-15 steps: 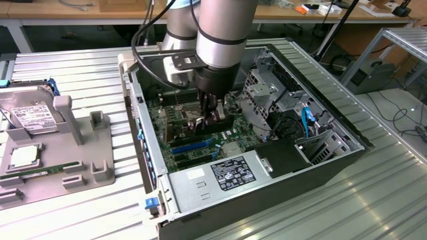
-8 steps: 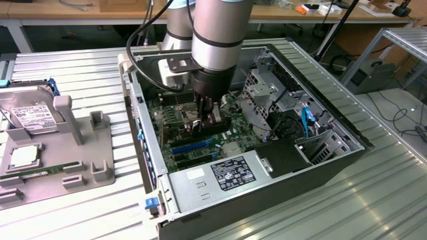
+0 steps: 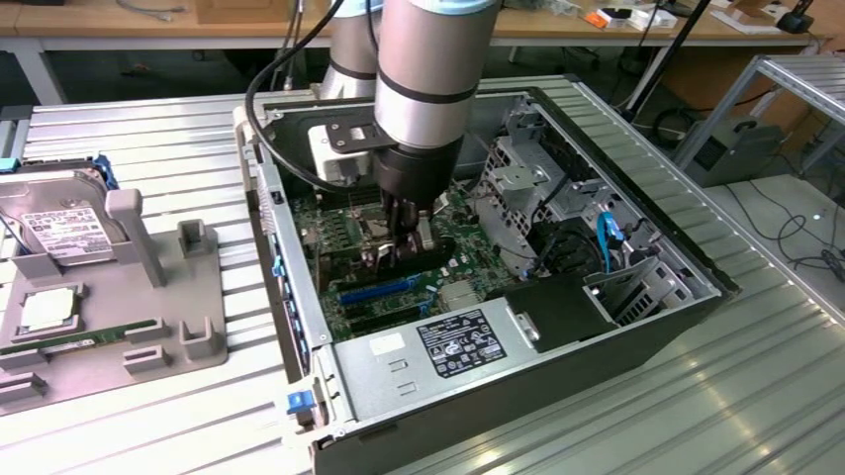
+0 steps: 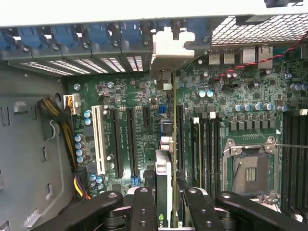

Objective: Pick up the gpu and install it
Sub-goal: 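Insert the gpu into the slot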

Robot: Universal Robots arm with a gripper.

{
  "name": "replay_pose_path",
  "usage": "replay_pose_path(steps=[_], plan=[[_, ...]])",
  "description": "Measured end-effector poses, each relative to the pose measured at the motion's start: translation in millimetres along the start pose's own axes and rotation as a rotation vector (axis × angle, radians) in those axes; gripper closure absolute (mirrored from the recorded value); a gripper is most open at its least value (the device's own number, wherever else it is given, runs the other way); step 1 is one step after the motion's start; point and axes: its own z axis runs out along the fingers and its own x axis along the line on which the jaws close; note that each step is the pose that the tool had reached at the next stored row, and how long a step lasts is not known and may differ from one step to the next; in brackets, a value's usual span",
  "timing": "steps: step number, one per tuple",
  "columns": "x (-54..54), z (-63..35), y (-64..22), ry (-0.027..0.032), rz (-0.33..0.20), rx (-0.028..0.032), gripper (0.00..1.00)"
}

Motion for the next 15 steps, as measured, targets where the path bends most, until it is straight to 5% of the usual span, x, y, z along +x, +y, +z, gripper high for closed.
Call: replay_pose_path(steps=[15], plan=[[2.4,8.8,9.0,0.0003,0.0,-0.0001,0.73]])
